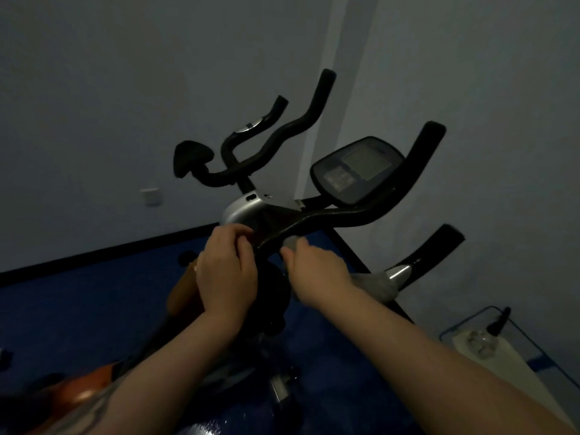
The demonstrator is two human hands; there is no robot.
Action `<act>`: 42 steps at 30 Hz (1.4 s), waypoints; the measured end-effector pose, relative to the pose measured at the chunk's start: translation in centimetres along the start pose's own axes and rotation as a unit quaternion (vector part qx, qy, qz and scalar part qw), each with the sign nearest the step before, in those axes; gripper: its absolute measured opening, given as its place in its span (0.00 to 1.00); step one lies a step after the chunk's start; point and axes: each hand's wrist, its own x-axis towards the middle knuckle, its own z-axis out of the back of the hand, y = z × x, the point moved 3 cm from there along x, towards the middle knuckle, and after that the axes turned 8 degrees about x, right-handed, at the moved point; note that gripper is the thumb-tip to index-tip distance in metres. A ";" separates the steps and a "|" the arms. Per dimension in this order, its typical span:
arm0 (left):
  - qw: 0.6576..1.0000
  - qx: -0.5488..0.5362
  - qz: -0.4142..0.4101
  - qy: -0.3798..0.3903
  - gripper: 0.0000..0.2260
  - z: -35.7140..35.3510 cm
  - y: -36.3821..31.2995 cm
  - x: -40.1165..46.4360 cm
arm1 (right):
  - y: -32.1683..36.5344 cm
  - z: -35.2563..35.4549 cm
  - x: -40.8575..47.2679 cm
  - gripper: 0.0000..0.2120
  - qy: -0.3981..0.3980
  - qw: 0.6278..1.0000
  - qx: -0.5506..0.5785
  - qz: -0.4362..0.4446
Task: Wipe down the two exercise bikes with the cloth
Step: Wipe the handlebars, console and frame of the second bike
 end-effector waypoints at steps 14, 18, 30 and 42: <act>0.981 -0.035 0.188 0.022 0.06 -0.4 1.9 0.5 | -0.4 -0.5 -2.6 0.17 -0.088 0.995 0.034 0.041; 0.983 -0.037 0.176 0.022 0.07 -0.1 1.6 0.2 | -2.1 -0.1 -6.5 0.11 -0.120 0.980 0.060 0.150; 0.979 -0.131 0.155 0.011 0.10 -0.2 2.1 0.2 | 1.7 6.1 3.5 0.07 -0.145 0.935 0.229 0.229; 0.943 -0.274 0.174 0.074 0.11 -0.5 2.9 0.6 | 2.8 3.0 5.7 0.03 0.116 0.927 0.024 0.354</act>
